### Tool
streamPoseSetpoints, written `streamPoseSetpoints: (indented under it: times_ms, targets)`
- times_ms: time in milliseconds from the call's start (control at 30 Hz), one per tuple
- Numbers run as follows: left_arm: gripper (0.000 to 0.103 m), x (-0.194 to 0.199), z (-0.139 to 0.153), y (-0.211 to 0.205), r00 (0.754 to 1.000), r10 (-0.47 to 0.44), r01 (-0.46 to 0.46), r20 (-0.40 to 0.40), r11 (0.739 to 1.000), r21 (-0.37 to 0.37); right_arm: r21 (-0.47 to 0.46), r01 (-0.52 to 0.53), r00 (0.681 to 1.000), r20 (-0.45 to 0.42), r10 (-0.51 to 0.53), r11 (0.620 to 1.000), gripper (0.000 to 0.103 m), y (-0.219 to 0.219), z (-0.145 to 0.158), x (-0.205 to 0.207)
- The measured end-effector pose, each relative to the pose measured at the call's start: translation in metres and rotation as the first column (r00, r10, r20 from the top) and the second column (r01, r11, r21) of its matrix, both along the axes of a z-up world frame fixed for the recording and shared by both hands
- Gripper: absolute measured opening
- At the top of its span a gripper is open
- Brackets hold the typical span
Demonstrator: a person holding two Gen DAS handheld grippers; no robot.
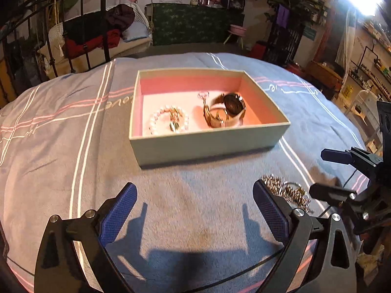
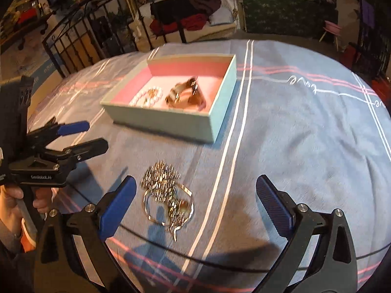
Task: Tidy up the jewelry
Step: 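Withdraw both tools toward the silver bangle and chains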
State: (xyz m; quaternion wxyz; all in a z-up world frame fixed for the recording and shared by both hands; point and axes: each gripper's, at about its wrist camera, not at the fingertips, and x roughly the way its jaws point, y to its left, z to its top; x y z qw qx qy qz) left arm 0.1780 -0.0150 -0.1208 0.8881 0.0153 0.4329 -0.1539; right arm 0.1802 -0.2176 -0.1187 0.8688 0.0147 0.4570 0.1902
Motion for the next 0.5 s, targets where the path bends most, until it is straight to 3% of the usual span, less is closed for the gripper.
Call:
streamPoseSetpoints:
  times_ms: [100,200,367,467,500]
  targets:
    - [0.090,-0.003,-0.019,-0.002,0.999,-0.006,0.007,-0.047,1.000,0.006,-0.072,-0.055,0.998,-0.036,0.053,0.996,0.097,0.020,-0.018,-0.011]
    - [0.089,-0.007,-0.024,-0.002,0.999,-0.005,0.006,-0.036,1.000,0.018,-0.132,-0.088,0.996,-0.042,0.083,0.987,0.094,0.034,-0.027,-0.017]
    - [0.089,-0.009,-0.026,-0.004,0.999,-0.011,0.012,-0.031,0.999,0.038,-0.101,-0.090,0.995,-0.056,0.085,0.991,0.083,0.032,-0.027,-0.013]
    - [0.089,-0.009,-0.027,-0.006,1.000,-0.013,0.014,-0.026,0.999,0.050,-0.084,-0.091,0.995,-0.048,0.087,0.992,0.067,0.031,-0.024,-0.014]
    - [0.089,-0.009,-0.027,-0.006,1.000,-0.013,0.014,-0.025,0.999,0.052,-0.074,-0.091,0.995,-0.045,0.088,0.993,0.056,0.033,-0.023,-0.012]
